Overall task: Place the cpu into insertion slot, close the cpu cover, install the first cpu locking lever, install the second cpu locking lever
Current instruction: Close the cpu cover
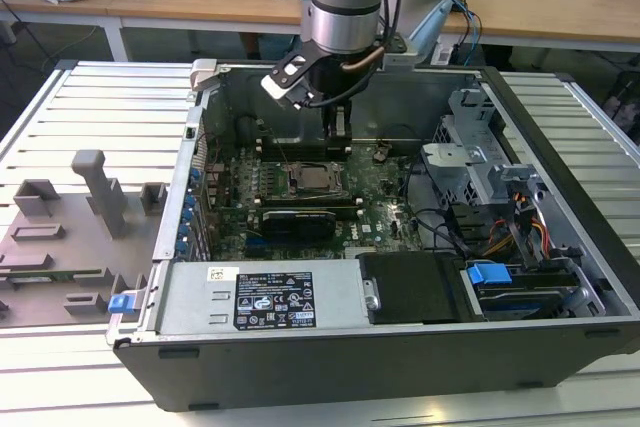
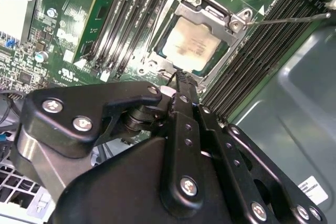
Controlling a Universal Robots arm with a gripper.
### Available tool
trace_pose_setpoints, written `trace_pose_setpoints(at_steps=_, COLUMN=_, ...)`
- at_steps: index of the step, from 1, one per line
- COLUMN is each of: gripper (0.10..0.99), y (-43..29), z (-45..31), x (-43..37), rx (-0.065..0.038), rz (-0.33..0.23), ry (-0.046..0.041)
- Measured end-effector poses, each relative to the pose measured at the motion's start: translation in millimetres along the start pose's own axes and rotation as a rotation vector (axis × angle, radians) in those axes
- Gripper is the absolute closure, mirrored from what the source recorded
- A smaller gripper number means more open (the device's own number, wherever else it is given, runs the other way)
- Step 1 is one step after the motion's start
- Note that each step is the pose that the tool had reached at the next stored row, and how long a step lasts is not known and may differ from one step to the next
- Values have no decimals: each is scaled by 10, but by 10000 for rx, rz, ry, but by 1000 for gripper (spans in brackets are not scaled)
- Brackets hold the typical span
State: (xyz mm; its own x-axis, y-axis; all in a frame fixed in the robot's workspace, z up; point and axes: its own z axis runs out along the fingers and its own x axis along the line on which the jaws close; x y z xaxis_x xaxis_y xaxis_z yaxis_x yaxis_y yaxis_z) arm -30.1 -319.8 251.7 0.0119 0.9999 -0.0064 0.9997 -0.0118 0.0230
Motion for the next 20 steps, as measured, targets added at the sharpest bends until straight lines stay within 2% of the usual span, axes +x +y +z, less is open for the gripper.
trace_pose_setpoints(at_steps=5, gripper=980, y=-38, z=37, x=0, rx=-1, rz=0, ry=1)
trace_pose_setpoints(at_steps=8, gripper=980, y=-172, z=115, x=-1, rx=-1, rz=2, ry=0)
trace_pose_setpoints(at_steps=9, gripper=980, y=-224, z=163, x=-1, rx=-1, rz=0, ry=1)
trace_pose_setpoints(at_steps=13, gripper=980, y=-309, z=250, x=-2, rx=0, rz=0, ry=1)
trace_pose_setpoints(at_steps=14, gripper=980, y=-364, z=284, x=-2, rx=0, rz=-1, ry=0)
trace_pose_setpoints(at_steps=18, gripper=980, y=-473, z=362, x=-1, rx=0, rz=1, ry=0)
trace_pose_setpoints(at_steps=20, gripper=980, y=-487, z=384, x=1, rx=-1, rz=0, ry=1)
